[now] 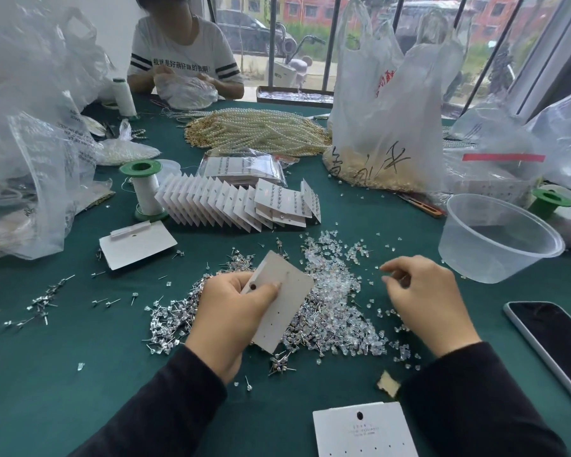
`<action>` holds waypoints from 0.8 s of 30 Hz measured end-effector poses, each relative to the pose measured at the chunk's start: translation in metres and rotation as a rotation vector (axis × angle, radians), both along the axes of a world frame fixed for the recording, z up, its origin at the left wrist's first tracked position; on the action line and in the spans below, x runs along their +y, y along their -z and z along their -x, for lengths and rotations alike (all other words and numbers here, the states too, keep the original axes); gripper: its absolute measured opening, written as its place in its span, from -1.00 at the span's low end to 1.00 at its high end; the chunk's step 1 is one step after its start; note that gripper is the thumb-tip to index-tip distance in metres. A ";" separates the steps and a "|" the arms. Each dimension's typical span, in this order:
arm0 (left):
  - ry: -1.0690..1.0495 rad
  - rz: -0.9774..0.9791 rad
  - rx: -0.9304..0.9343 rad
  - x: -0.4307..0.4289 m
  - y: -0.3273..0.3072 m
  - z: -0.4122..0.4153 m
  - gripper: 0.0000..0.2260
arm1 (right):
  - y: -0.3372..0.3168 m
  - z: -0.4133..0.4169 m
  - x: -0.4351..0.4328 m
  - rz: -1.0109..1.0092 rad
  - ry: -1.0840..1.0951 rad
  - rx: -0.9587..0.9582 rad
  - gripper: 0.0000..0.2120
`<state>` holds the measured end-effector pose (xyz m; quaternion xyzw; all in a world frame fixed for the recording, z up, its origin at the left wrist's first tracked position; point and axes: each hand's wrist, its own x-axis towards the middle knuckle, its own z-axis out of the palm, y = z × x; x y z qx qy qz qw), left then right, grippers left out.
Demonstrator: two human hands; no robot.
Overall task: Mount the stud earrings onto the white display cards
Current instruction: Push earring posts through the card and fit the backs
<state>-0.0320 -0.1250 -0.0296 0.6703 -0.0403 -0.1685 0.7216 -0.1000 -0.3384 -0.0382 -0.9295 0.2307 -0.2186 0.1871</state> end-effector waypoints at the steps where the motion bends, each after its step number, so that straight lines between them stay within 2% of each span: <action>1: -0.002 -0.004 0.002 0.000 0.000 0.000 -0.85 | 0.000 -0.003 -0.001 -0.008 0.003 0.000 -0.88; 5: 0.016 -0.009 0.017 -0.002 0.001 0.002 -0.86 | 0.007 -0.011 0.000 -0.023 -0.032 0.139 -0.93; 8: 0.029 -0.007 0.036 -0.002 0.002 0.001 -0.85 | 0.009 -0.012 -0.001 -0.009 -0.014 0.128 -0.92; 11: 0.037 -0.002 0.063 -0.002 0.003 0.001 -0.85 | 0.003 -0.008 0.005 -0.136 -0.027 -0.029 -0.91; 14: 0.036 -0.008 0.056 -0.004 0.004 0.003 -0.87 | -0.007 -0.003 0.031 -0.305 -0.189 -0.223 -0.88; 16: 0.038 -0.023 0.033 -0.005 0.005 0.004 -0.87 | -0.010 -0.001 0.053 -0.259 -0.349 -0.340 -0.88; 18: 0.046 -0.034 0.008 -0.007 0.007 0.005 -0.83 | -0.008 -0.002 0.074 -0.116 -0.461 -0.425 -0.91; 20: 0.048 -0.046 -0.017 -0.008 0.008 0.005 -0.80 | -0.004 -0.004 0.085 -0.031 -0.501 -0.451 -0.93; 24: 0.031 -0.049 -0.076 -0.009 0.010 0.006 -0.87 | 0.002 -0.007 0.088 -0.049 -0.530 -0.446 -0.93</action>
